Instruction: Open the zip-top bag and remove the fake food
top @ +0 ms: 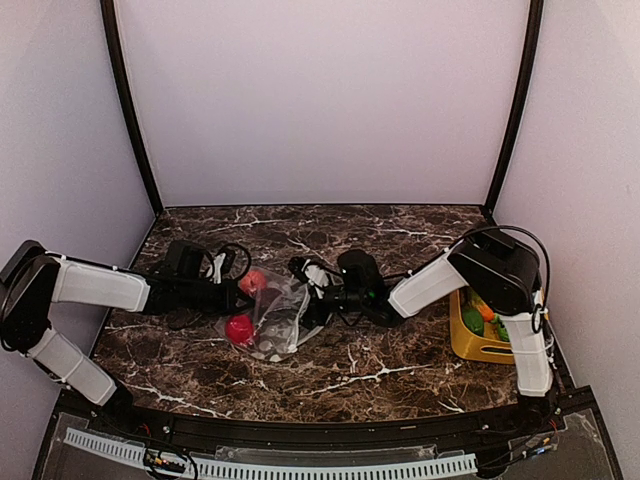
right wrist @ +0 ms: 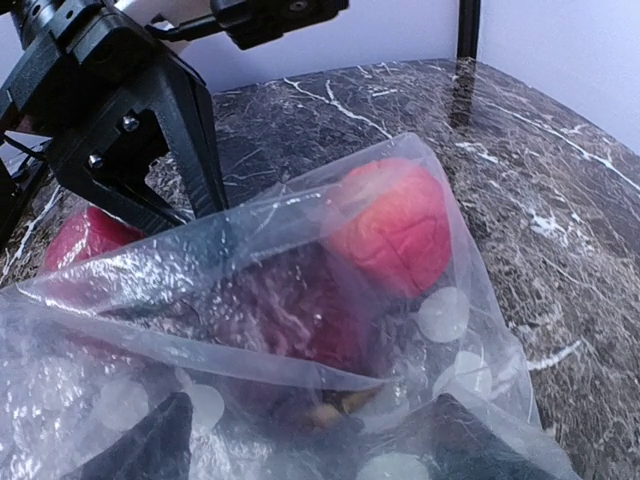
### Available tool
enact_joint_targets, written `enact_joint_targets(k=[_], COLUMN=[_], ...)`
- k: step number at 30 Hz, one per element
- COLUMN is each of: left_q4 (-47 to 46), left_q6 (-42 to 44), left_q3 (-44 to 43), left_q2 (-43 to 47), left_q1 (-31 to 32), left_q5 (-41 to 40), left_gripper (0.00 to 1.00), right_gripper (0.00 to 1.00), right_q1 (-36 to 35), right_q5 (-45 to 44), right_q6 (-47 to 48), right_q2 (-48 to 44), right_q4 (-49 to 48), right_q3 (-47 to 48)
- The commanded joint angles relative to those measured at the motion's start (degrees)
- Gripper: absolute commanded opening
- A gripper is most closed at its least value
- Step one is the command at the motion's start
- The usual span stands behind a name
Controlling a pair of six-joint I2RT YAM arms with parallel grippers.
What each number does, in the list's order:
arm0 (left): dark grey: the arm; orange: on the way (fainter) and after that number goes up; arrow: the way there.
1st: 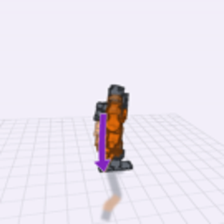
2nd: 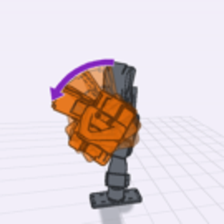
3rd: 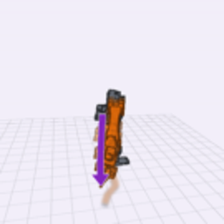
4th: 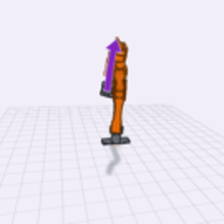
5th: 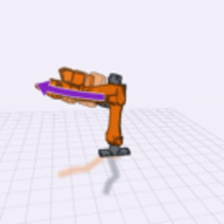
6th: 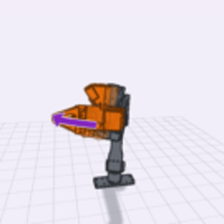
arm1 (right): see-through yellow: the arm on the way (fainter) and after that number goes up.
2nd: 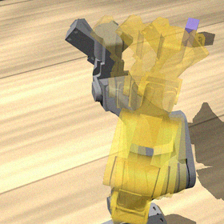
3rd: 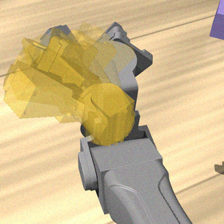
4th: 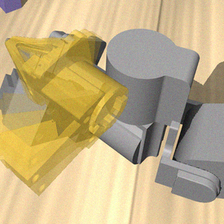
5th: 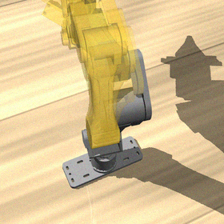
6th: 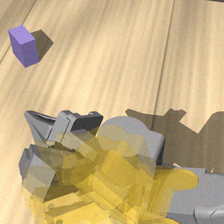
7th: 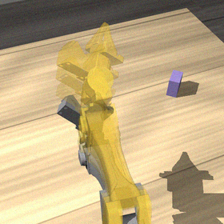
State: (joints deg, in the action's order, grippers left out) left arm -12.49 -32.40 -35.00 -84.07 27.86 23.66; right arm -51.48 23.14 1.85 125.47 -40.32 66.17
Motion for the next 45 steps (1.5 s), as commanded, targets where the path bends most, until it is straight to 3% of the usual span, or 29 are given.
enact_joint_targets(k=[1,7,12,19,25,28,34,45], left_q4=[-0.2,1.4,1.8,2.0,1.9,2.0,2.3,2.4], left_q6=[1.9,3.5,4.2,4.4,3.6,3.2,2.7,1.9], left_q3=[-1.8,-3.3,-3.9,-3.9,-3.4,-3.1,-3.1,-3.4], left_q2=[-1.3,-2.7,-4.3,-4.2,-2.5,-1.6,-1.2,-2.1], left_q1=[-0.1,-0.1,-0.1,-0.1,-0.1,-0.1,-0.2,-0.6], left_q5=[3.8,4.7,5.4,4.9,2.3,0.4,-2.3,-5.1], left_gripper=[0.01,0.01,0.01,0.01,0.01,0.01,0.01,0.01], right_gripper=[0.82,0.92,0.92,0.81,0.58,0.52,0.46,0.45], right_q1=[-0.7,-0.7,-0.6,-0.6,-0.5,-0.3,-0.2,-0.2], right_q5=[4.1,6.4,8.7,8.7,3.8,2.8,2.2,0.8], right_q6=[1.7,4.3,5.9,6.4,8.4,8.6,7.7,5.5], right_q2=[2.7,4.7,7.8,10.0,7.4,4.4,-2.4,-16.5], right_q4=[-1.8,-0.9,1.2,3.2,5.4,5.2,5.1,8.1], right_q3=[3.3,5.9,10.0,13.3,10.4,6.8,0.4,-11.5])
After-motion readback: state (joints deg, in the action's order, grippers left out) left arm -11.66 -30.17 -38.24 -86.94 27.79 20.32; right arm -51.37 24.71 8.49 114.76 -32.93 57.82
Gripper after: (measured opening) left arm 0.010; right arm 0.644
